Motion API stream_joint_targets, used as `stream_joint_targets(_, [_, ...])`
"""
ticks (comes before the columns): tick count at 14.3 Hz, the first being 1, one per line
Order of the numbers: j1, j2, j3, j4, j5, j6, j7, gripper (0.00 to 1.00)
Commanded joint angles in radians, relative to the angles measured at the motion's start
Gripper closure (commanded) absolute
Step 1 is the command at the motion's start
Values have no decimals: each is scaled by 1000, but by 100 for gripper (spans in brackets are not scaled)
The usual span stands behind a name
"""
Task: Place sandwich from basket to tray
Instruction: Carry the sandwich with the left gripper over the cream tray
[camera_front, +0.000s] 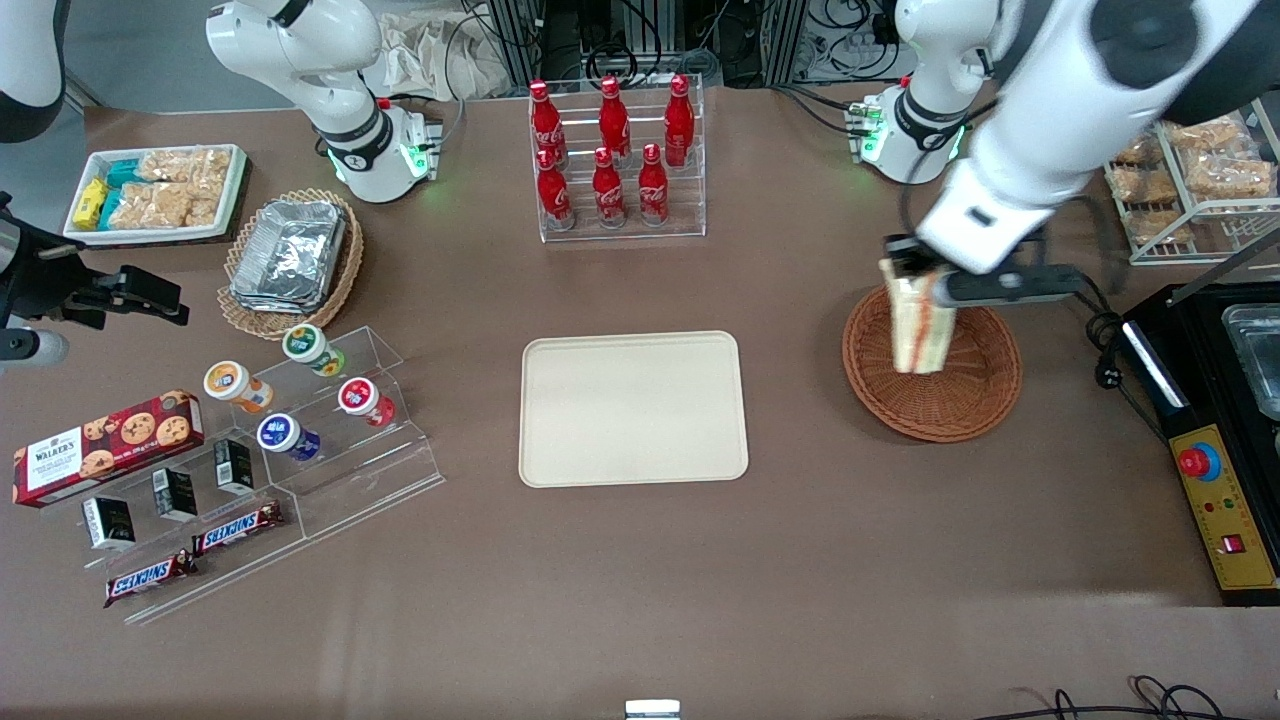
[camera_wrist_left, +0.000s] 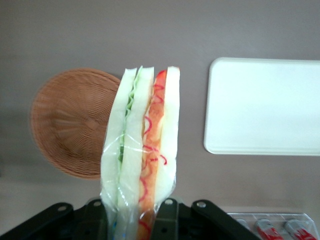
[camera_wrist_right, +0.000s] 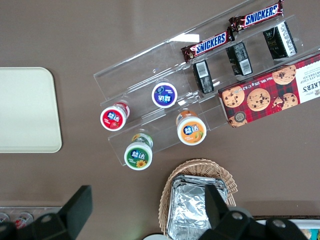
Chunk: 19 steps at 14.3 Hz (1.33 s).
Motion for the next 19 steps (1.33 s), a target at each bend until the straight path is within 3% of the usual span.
stream_joint_targets(1, [3, 130, -96, 43, 1, 67, -113, 100])
stream_joint_targets(4, [-49, 291, -156, 36, 28, 255, -223, 100])
stream_joint_targets(8, [-135, 486, -154, 34, 206, 432, -365, 100])
stream_joint_targets(13, [-158, 623, -153, 36, 338, 517, -425, 100])
stream_joint_targets(16, [-161, 657, -151, 36, 358, 563, -461, 100])
stream_joint_targets(19, [-161, 675, -151, 36, 370, 576, -461, 93])
